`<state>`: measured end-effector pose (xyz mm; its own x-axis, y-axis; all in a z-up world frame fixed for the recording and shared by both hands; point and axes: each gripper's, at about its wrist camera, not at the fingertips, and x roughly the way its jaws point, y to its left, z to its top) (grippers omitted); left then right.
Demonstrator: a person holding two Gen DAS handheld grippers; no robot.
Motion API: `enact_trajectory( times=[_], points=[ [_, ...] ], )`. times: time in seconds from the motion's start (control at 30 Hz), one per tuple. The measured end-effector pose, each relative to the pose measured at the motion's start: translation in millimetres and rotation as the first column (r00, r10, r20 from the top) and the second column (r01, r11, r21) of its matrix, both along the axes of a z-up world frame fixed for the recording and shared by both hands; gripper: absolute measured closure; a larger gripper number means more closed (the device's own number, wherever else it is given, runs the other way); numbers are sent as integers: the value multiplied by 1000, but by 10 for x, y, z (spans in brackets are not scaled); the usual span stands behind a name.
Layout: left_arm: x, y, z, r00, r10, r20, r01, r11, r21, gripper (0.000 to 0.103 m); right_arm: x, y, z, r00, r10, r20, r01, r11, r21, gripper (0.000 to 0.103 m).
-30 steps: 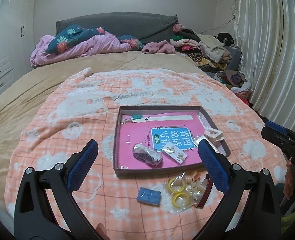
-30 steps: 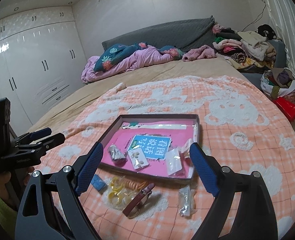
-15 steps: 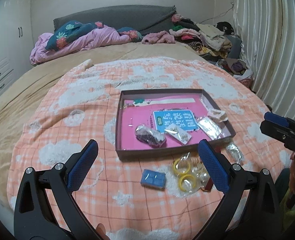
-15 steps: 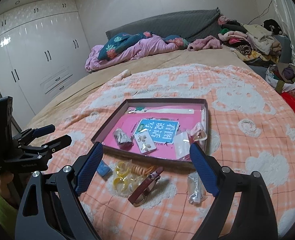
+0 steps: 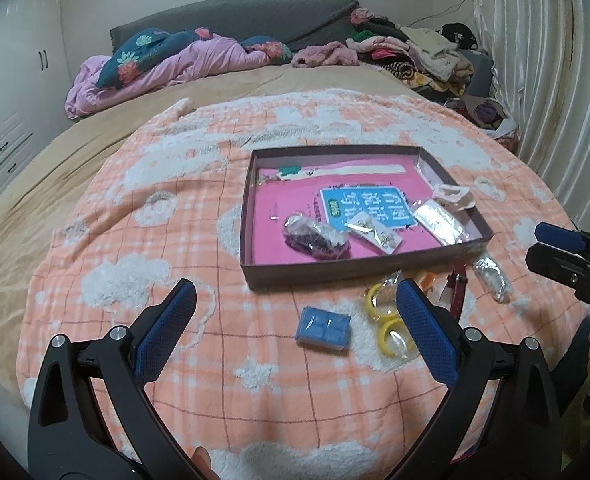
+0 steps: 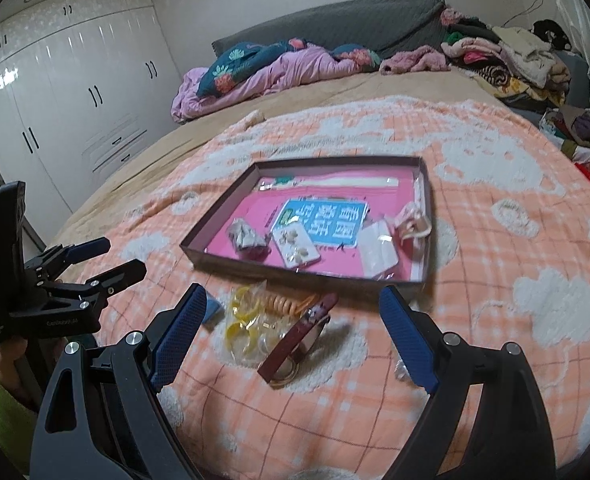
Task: Organize jewelry
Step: 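Move the right tool to the brown watch strap while the left tool approaches the blue case, then grasp the brown watch strap with the right tool while the left tool grasps the blue case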
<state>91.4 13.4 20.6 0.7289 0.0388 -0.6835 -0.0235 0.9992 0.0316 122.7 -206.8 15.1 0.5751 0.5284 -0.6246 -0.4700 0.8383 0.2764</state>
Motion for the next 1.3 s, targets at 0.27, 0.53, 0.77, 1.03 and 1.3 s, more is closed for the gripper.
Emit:
enact_trajectory(
  times=[0.27, 0.53, 0.77, 1.03, 1.3],
  points=[
    [17, -33, -178, 999, -8, -42, 9, 1000, 8, 9, 7, 98, -189, 999, 20, -39, -21, 1000, -16, 16],
    [59, -84, -384, 995, -23, -101, 25, 1000, 10, 9, 87, 101, -383, 997, 2, -82, -5, 999, -39, 16],
    [105, -99, -532, 990, -30, -135, 31, 1000, 4, 9, 142, 85, -505, 994, -7, -108, 3, 999, -44, 18],
    [165, -37, -687, 987, -22, -160, 18, 1000, -24, 9, 216, 134, -670, 986, 2, -169, -3, 1000, -8, 50],
    [213, -33, -768, 987, -38, -156, 30, 998, -55, 9, 309, 132, -761, 971, 29, -239, -8, 996, 91, 74]
  ],
)
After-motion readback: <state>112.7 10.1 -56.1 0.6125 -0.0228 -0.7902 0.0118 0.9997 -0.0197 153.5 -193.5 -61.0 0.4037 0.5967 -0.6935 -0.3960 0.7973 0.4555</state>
